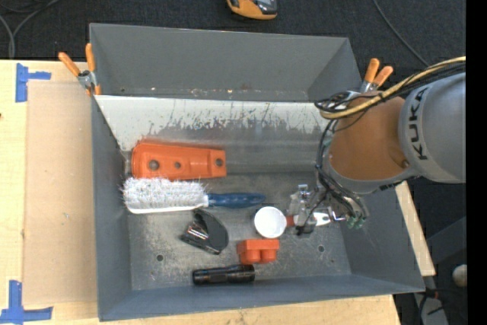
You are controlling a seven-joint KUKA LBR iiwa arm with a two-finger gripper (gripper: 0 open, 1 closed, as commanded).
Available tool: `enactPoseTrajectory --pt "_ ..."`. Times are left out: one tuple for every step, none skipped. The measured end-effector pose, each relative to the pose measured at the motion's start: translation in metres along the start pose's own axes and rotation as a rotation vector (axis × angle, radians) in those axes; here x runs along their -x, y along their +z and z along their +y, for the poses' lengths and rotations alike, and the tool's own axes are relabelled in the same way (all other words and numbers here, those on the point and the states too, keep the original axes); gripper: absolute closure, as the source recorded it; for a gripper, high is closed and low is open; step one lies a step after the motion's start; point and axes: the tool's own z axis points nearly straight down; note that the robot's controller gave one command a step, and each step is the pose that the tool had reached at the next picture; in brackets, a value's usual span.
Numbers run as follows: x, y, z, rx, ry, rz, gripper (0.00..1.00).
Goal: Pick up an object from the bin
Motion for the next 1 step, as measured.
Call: enactPoseTrajectory --pt "-0.0307 0.0220 0.0304 0.001 0.192 0.010 1.00"
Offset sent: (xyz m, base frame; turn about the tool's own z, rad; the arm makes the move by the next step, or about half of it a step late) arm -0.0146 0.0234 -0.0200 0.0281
